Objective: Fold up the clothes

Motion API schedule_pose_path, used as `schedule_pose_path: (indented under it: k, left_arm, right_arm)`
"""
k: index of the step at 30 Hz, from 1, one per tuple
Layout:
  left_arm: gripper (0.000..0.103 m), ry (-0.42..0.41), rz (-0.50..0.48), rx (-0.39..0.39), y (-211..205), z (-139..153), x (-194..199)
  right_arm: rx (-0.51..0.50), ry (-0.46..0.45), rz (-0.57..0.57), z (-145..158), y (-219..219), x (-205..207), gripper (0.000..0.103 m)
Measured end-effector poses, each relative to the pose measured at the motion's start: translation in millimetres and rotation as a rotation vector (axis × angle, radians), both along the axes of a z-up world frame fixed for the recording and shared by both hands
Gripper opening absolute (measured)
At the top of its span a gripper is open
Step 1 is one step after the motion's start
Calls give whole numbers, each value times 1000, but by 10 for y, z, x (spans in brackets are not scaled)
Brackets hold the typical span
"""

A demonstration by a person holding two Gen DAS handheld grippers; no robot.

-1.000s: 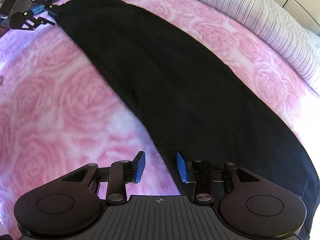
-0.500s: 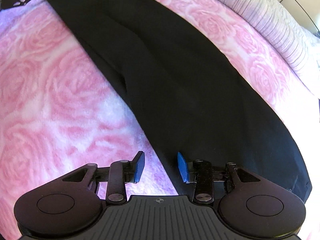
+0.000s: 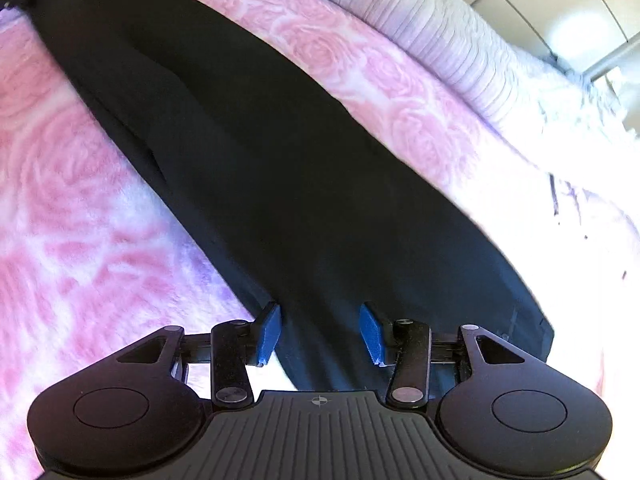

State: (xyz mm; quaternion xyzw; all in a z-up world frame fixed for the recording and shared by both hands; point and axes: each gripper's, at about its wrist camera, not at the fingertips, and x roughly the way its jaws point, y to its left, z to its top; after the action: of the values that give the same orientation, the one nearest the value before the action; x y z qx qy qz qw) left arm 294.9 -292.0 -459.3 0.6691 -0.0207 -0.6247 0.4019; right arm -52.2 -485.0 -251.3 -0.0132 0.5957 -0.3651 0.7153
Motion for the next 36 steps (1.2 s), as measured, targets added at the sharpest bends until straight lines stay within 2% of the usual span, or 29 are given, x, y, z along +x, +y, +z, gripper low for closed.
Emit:
schedule_pose_path:
  k: [1,2,3,6,9,13,14,15,16,18,22,24,26,28,32,36]
  left_arm:
    - [0,0,0,2,-5,0,-3]
    - [0,-1,0,4,-13,2,-2]
    - [0,-5,-5,5,-16,9,-5]
    - [0,-15,-11,8,-29,3,-6]
    - [0,-18,-5,12,-62,-14,-7]
    - [1,-19,38,24,-98,-3,8]
    - [1,-20,55,29,-103,3,23]
    - [1,-18,81,33,-101,17,52]
    - [2,-10,117,36,-94,38,91]
    - [3,20,218,35,-70,107,187]
    - [10,147,502,-5,-9,319,407]
    - [11,225,635,-28,25,406,493]
    - [17,341,774,-45,49,472,597]
    - [23,528,958,-68,81,503,796]
    - [24,948,1301,-140,181,440,1197]
    - [24,1259,1496,-215,217,264,1440]
  right_arm:
    - [-2,13,31,-7,12,-8,40]
    - [-4,17,44,2,3,-31,27]
    - [-5,16,48,19,-19,-62,0]
    - [-35,-27,-19,144,-125,-191,0]
    - [13,-55,-95,163,-218,-280,0]
    - [56,-41,-56,122,-116,-282,0]
    - [65,-35,-54,100,-65,-250,1]
    - [76,-31,-55,74,-2,-202,12]
    - [87,-36,-47,71,60,-154,33]
    - [108,-58,-9,80,184,-35,63]
    - [128,-115,127,52,379,451,65]
    - [140,-142,184,-1,459,761,65]
    - [157,-168,267,-41,550,1147,65]
    - [161,-197,354,-62,597,1553,65]
    - [149,-225,487,-87,646,2175,65]
    - [131,-221,522,-147,539,2503,65]
